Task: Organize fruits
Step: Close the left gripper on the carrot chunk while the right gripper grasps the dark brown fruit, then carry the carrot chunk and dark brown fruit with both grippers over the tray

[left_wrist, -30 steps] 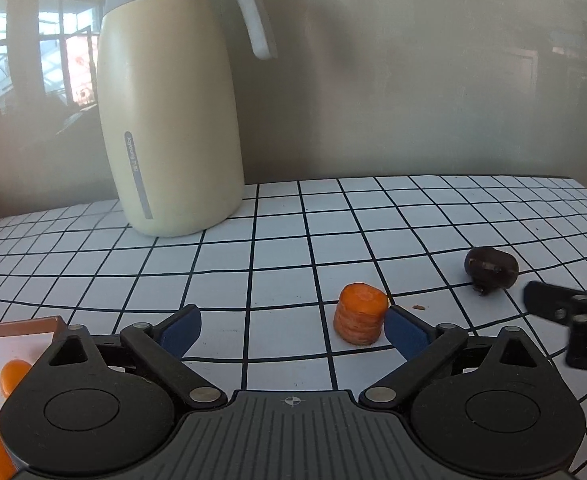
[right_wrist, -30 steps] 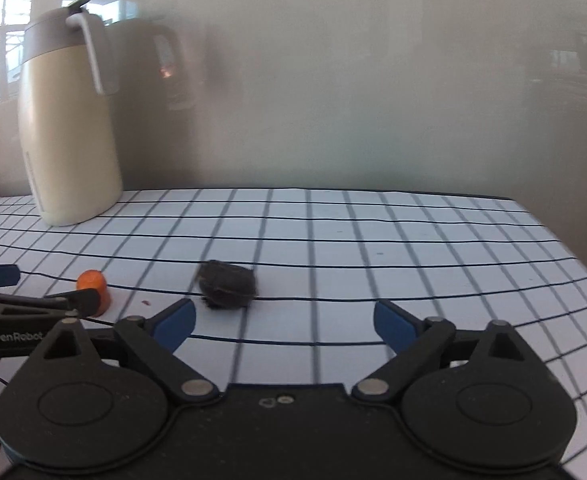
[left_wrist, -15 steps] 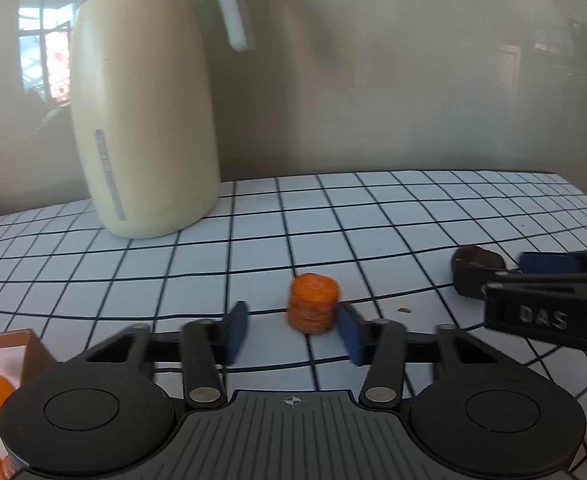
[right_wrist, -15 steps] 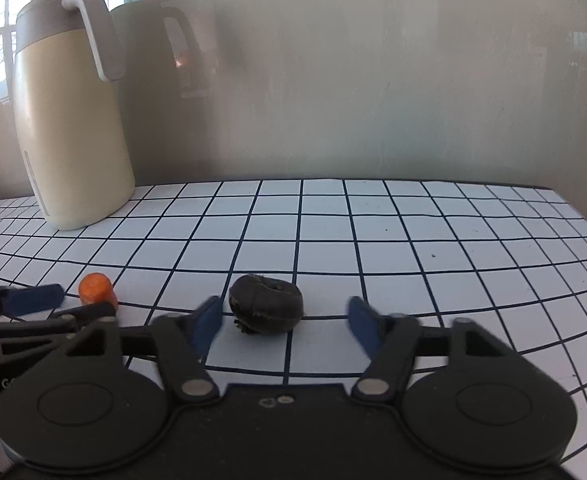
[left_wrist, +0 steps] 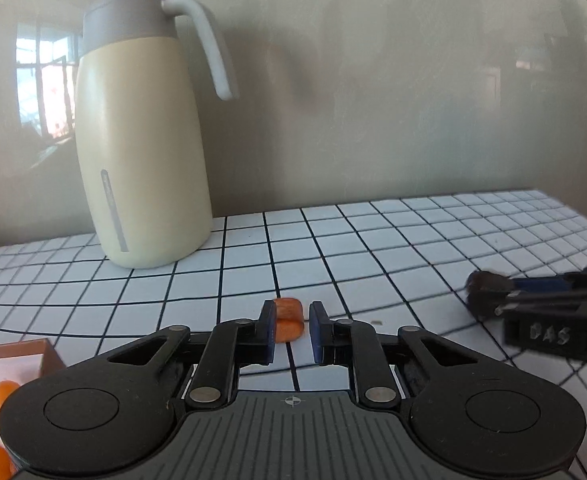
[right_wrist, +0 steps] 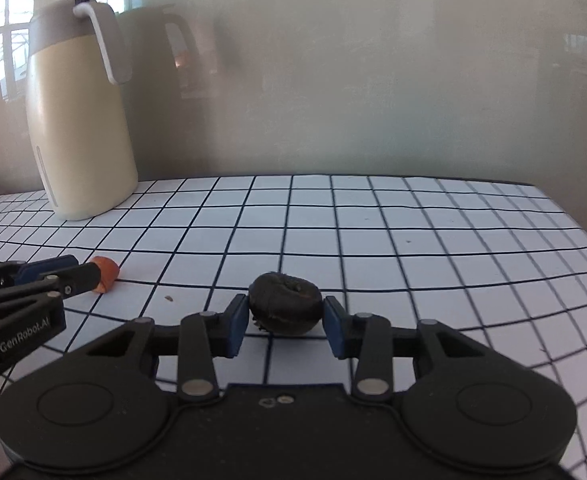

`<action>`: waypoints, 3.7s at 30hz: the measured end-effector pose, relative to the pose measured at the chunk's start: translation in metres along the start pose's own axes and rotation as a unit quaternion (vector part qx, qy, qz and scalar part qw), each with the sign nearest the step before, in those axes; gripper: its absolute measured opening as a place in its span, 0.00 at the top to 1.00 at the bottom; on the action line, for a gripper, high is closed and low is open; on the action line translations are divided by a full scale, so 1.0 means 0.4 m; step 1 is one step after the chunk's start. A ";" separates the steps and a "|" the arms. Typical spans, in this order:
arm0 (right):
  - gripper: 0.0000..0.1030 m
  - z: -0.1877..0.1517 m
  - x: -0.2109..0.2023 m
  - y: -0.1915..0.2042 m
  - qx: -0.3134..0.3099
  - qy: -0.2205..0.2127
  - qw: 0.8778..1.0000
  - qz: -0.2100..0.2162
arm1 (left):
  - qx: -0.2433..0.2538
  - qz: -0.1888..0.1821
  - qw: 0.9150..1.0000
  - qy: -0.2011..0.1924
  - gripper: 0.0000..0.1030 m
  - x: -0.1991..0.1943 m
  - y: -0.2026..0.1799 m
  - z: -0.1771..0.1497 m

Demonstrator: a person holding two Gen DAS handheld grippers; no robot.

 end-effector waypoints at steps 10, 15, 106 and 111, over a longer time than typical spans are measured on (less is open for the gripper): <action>0.69 0.006 -0.022 -0.011 0.002 -0.012 1.000 0.006 | -0.015 0.018 0.999 0.022 0.65 0.030 0.034 0.001; 0.69 -0.008 0.007 -0.027 0.004 0.004 1.000 0.005 | -0.034 -0.001 0.998 0.043 0.37 0.062 0.037 -0.007; 0.69 -0.044 -0.499 0.799 -0.184 -0.134 0.954 0.196 | -0.093 0.207 0.969 -0.098 0.71 -0.762 0.701 -0.243; 0.69 -0.018 -0.472 0.795 -0.176 -0.137 0.956 0.190 | -0.098 0.210 0.967 -0.103 0.71 -0.735 0.728 -0.227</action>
Point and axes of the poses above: each gripper's, at about its wrist camera, not at the fingertips, and x roughly the way its jaws point, y to its left, z to its top, the point moved 9 cm from there along x, roughly the way its jaws point, and after that the axes turned 1 degree about z, right-handed, at the moved point
